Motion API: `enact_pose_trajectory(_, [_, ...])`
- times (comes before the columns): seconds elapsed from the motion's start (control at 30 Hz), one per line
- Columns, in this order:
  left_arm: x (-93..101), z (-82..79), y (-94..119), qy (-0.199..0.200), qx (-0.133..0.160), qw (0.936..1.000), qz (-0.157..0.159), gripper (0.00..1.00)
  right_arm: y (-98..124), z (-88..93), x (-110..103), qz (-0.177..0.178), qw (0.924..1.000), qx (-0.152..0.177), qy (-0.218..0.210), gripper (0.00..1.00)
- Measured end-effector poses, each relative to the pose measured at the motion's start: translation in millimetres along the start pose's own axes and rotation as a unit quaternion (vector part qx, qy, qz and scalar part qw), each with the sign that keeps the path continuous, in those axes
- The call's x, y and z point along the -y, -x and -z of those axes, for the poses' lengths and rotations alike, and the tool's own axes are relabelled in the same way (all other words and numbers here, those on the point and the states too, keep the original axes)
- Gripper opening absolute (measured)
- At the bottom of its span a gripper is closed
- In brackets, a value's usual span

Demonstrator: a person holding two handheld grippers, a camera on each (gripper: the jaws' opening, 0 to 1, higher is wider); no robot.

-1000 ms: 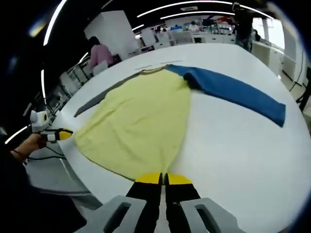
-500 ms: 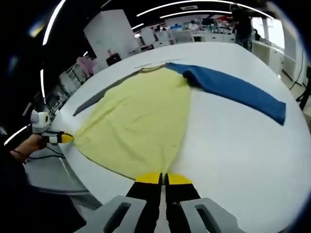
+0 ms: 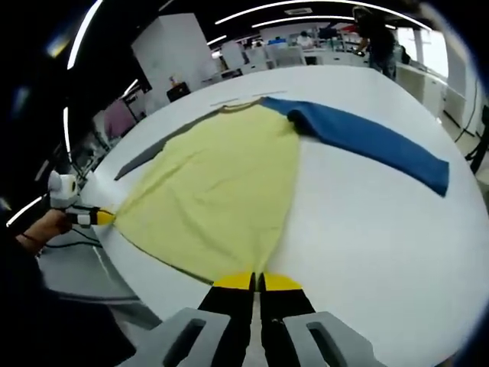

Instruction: Fold the garment on the visible template until the final outline fits inside the template.

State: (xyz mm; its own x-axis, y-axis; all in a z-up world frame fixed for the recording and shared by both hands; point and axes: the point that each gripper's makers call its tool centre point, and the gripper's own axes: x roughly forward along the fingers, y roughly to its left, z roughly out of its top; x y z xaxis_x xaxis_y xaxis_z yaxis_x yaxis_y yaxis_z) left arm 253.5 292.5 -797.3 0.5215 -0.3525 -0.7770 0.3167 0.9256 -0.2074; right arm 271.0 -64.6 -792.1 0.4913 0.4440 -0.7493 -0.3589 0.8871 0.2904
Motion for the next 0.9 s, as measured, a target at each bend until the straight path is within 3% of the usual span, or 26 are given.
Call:
enact_pose_trajectory(0.47, [-1.2, 6.2, -1.6, -0.013, -0.011, 0.9998, -0.004, 0.02, -2.7, 6.5, -0.7, -0.005, 1.0000, -0.005, -0.003, 0.00])
enact_pose_trajectory(0.63, [-1.2, 4.2, 0.4, -0.018, -0.005, 0.9998, -0.003, 0.08, -2.3, 6.8, -2.7, -0.015, 0.9998, -0.006, 0.009, 0.00])
enact_pose_trajectory(0.73, [3.4, -10.7, 2.8, -0.017, 0.039, 0.9991, 0.009, 0.16, -0.5, 7.4, -4.6, -0.021, 0.9988, -0.013, 0.043, 0.12])
enact_pose_trajectory(0.9, [4.7, -22.0, 3.6, -0.030, 0.060, 0.9976, 0.013, 0.31, 0.8, 3.7, -5.0, -0.020, 0.9979, -0.008, 0.061, 0.33])
